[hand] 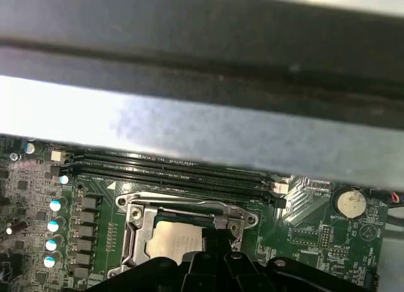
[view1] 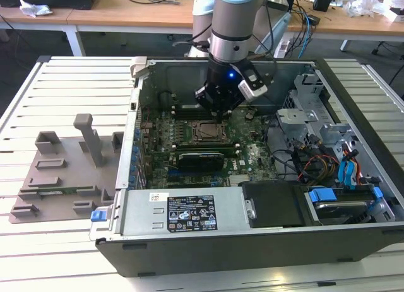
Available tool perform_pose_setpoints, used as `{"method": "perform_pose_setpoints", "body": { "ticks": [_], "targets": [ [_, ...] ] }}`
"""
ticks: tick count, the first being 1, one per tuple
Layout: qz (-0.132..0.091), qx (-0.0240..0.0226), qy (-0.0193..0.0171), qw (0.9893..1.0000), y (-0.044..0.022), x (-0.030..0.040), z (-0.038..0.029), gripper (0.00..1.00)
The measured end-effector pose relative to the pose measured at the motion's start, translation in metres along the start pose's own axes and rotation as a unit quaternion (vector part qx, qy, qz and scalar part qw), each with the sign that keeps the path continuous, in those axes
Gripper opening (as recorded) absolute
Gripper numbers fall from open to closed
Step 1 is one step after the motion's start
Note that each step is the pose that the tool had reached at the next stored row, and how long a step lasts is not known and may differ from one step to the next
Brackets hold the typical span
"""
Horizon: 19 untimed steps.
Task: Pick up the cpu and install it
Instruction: 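Install the first cpu locking lever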
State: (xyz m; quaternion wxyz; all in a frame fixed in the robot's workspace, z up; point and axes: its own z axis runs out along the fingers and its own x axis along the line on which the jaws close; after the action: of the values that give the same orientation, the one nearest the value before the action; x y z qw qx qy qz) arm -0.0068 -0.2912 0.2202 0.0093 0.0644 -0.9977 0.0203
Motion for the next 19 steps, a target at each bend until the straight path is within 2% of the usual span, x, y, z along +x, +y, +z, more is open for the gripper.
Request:
{"method": "perform_pose_setpoints", "body": {
  "ticks": [4, 10, 17, 19],
  "targets": [
    [0.000, 0.0003, 0.0000, 1.0000, -0.0001, 0.0001, -0.0037, 0.11],
    [0.000, 0.0015, 0.0002, 1.0000, -0.0005, 0.0003, -0.0129, 0.11],
    [0.000, 0.0026, 0.0003, 1.0000, -0.0008, 0.0004, -0.0197, 0.11],
    [0.000, 0.0031, 0.0003, 1.0000, -0.0010, 0.0005, -0.0246, 0.11]
  ]
}}
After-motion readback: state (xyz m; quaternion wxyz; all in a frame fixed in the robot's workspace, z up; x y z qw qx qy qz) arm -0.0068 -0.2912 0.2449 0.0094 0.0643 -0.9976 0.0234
